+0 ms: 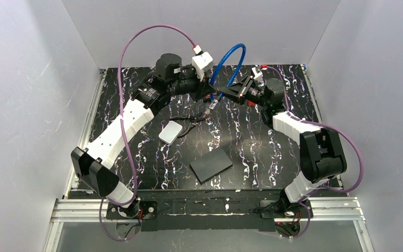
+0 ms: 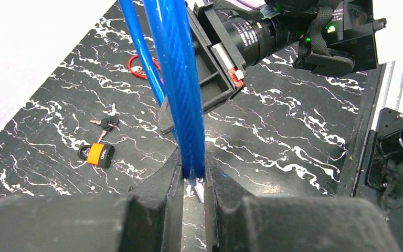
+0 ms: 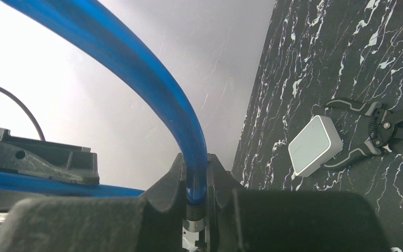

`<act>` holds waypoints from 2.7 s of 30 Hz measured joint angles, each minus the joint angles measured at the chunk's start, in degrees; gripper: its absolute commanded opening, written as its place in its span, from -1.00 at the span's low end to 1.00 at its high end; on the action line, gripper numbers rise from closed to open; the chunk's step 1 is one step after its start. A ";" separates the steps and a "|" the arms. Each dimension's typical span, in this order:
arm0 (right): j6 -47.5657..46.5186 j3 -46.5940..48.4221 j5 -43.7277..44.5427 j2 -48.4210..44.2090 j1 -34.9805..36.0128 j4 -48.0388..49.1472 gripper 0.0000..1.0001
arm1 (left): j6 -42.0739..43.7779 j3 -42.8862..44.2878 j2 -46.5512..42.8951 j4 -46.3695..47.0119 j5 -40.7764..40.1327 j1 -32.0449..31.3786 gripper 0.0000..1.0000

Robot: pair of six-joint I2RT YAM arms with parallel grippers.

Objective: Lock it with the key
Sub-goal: Lock the lock.

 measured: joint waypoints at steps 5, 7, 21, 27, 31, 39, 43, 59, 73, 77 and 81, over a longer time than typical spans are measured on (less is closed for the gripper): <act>2.95 0.00 0.15 0.02 -0.09 0.00 -0.97 | 2.60 0.00 0.11 -0.07 -1.81 -2.43 -1.00; 3.76 0.00 0.17 0.02 -0.15 -0.42 -0.97 | 3.30 0.00 0.44 0.24 -2.80 -3.72 -1.00; 7.52 -1.97 2.73 0.02 -0.55 -3.32 -0.97 | 0.26 -2.43 2.54 6.03 -5.51 -4.63 -1.00; 9.66 -3.87 3.34 0.00 -0.59 -3.48 -0.97 | -4.70 -5.95 1.84 9.29 -4.85 -0.52 -1.00; 9.84 -4.17 3.67 0.00 -0.59 -3.74 -0.97 | -4.74 -7.39 1.51 10.75 -4.59 -0.42 -1.00; 10.12 -4.63 3.78 0.00 -0.63 -4.04 -0.97 | -0.13 -8.52 1.51 10.71 -0.98 -4.96 -1.00; 10.16 -4.63 3.72 0.00 -1.11 -3.69 -0.97 | -1.60 -10.16 0.55 11.74 0.39 -3.02 -1.00; 11.74 -4.63 3.02 -0.09 -0.85 0.26 -0.97 | -13.33 -17.31 -1.44 21.92 4.96 0.48 -1.00; 1.66 -2.54 0.46 -0.09 -0.09 -2.23 -0.49 | -16.63 -16.68 -1.42 21.00 11.89 3.69 -1.00; 1.22 -2.25 0.09 -0.07 0.09 -1.88 -0.36 | -17.00 -16.70 -1.42 20.96 12.68 3.69 -1.00; 2.23 -2.23 0.09 0.04 0.22 -0.28 -0.31 | -17.07 -16.72 -1.42 20.63 13.00 3.69 -1.00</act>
